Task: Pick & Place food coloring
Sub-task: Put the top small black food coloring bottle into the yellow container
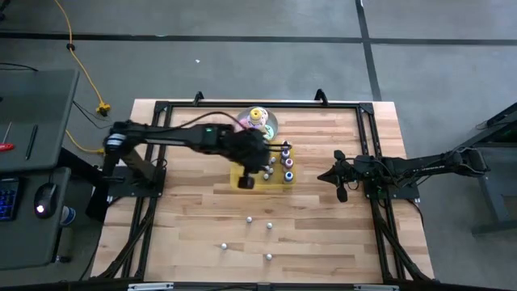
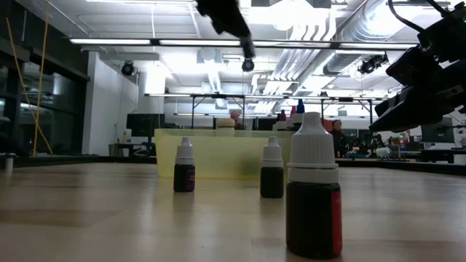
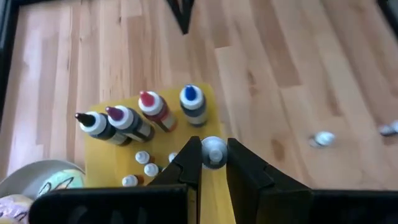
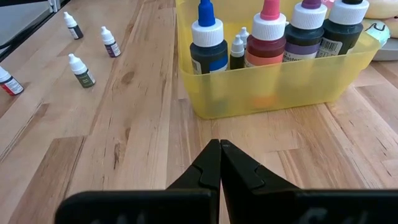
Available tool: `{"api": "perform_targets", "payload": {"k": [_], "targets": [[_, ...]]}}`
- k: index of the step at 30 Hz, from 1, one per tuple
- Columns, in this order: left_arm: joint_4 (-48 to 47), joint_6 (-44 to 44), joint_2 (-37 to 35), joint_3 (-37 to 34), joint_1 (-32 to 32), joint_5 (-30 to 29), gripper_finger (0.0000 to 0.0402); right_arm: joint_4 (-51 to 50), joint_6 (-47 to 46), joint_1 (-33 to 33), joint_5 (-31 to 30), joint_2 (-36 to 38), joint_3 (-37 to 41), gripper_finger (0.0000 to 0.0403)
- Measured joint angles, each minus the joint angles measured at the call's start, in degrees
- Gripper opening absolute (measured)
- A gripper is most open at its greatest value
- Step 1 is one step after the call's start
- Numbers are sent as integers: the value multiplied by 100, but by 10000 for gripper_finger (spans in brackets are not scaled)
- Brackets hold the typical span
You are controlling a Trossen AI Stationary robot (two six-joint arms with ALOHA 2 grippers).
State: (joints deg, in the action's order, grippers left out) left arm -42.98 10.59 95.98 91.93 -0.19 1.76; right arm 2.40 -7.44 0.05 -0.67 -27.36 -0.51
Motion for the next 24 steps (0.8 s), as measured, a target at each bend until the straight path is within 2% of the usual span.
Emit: {"api": "perform_targets", "payload": {"k": [5,13,24], "targets": [[7,-42,752,292,83,-250,37,41,0,0,0,-1,0,0],[216,-32,1537,306,135,-272,37,34,0,-2,0,7,0,0],[216,-201,1955,293,133,-280,37,2,0,-2,0,-2,0,0]]}}
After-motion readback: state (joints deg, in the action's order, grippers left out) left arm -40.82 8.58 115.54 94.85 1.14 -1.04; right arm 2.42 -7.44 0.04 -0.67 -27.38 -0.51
